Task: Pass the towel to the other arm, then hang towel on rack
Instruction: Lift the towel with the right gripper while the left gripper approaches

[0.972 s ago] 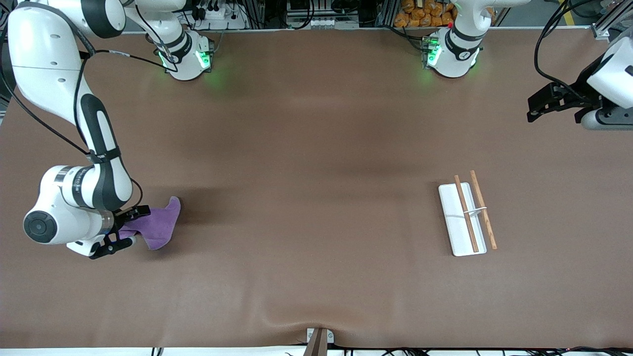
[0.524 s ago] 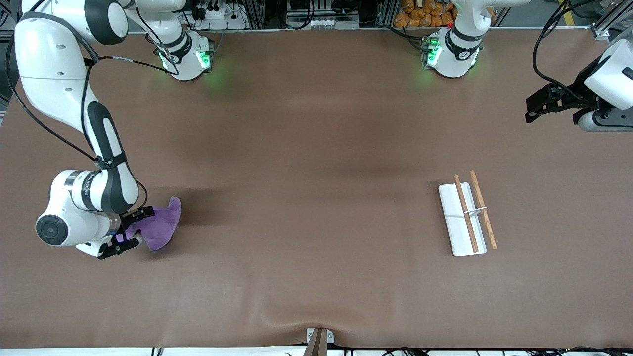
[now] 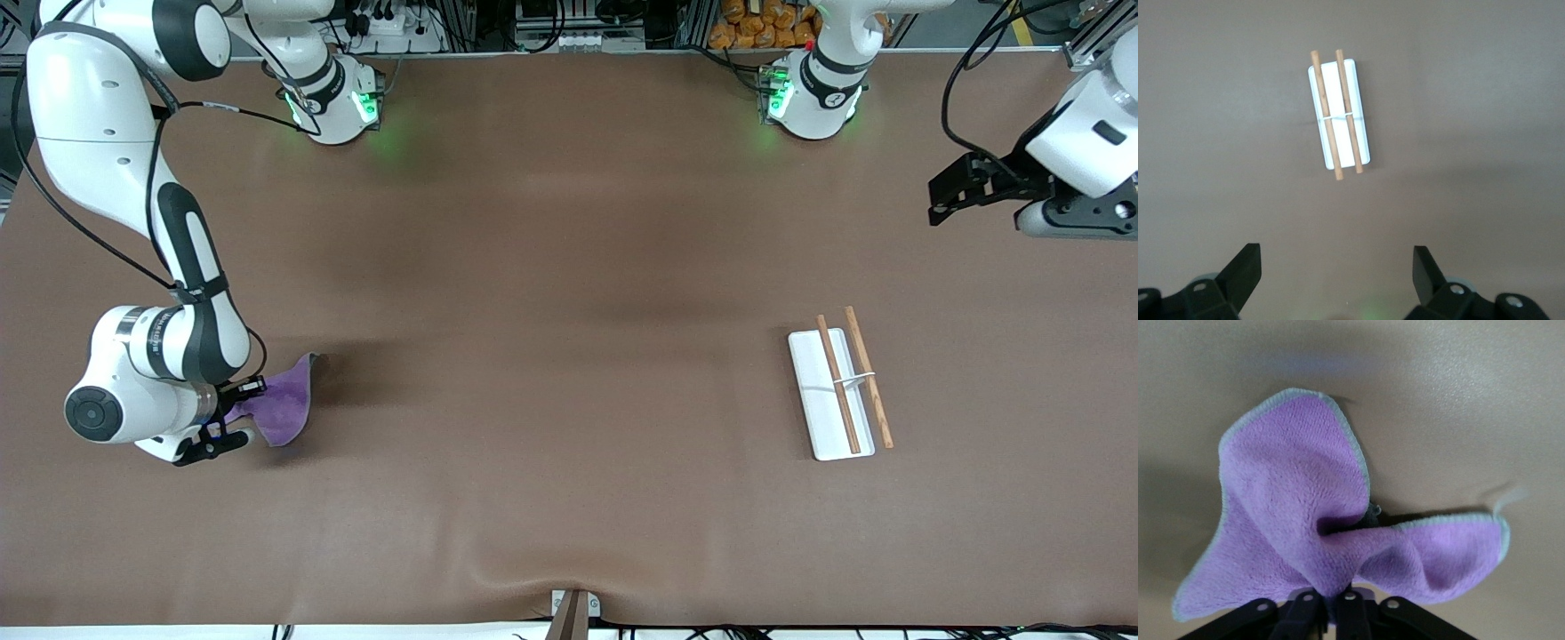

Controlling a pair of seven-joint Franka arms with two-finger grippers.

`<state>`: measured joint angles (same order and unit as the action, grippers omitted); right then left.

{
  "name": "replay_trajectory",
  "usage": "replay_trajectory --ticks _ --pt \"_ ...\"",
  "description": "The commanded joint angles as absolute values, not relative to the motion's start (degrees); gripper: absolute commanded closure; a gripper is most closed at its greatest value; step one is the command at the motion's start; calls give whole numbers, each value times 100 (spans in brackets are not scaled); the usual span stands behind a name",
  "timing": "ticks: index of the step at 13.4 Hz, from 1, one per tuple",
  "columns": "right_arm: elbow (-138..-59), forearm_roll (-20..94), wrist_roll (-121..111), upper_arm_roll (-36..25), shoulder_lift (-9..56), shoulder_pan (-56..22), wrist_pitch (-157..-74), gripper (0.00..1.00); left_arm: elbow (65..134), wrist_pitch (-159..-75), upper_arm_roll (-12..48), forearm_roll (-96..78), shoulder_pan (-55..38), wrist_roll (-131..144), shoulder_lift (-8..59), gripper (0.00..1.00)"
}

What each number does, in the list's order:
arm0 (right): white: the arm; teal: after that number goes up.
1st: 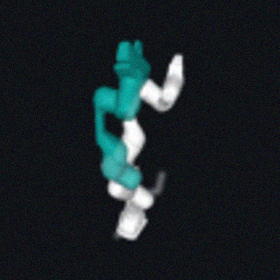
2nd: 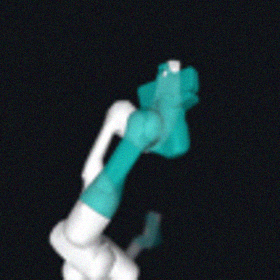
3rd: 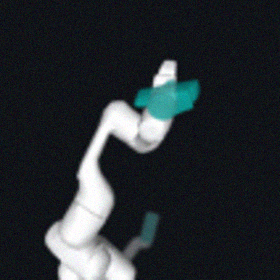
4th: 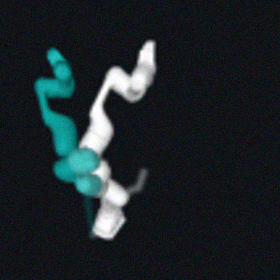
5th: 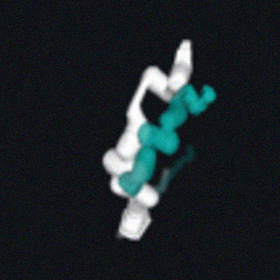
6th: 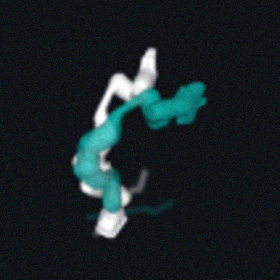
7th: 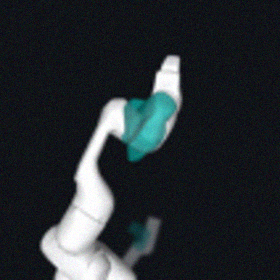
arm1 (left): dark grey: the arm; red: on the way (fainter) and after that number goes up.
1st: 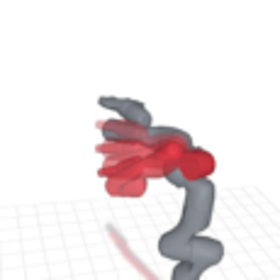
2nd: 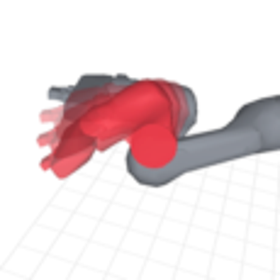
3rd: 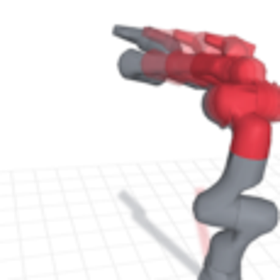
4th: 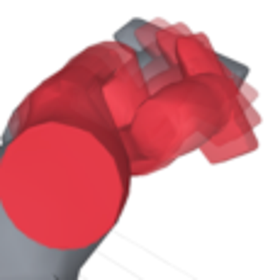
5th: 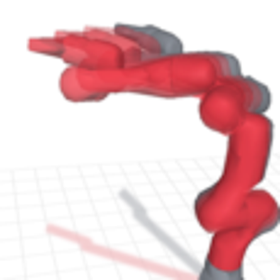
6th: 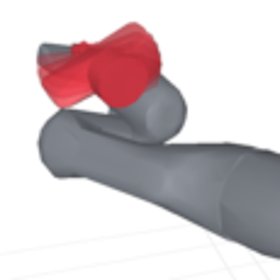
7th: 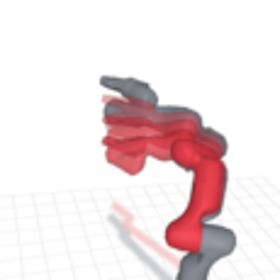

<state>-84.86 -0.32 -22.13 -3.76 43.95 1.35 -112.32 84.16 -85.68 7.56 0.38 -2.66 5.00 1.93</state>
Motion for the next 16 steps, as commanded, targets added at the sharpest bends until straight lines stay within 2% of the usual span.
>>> replay_trajectory --ticks 1,6,9,13,16 --pt "-8333 -18 -2118 -325 4298 123 -11153 100 8376 -8815 887 61 -325 598 308 0" --pt "-7726 0 -2232 -124 3720 -44 -10338 100 8385 -9096 1159 79 -369 685 571 0" --pt "-7699 -9 -2259 673 3130 -44 -10309 100 8385 -9193 1222 88 -579 1054 738 0" --pt "-7260 70 -2224 2010 3146 -26 -10371 100 8376 -9518 1222 88 -782 1336 905 0" --pt "-7277 201 -2285 2801 3199 -87 -10800 100 8367 -9597 1257 9 -782 1747 1010 0"
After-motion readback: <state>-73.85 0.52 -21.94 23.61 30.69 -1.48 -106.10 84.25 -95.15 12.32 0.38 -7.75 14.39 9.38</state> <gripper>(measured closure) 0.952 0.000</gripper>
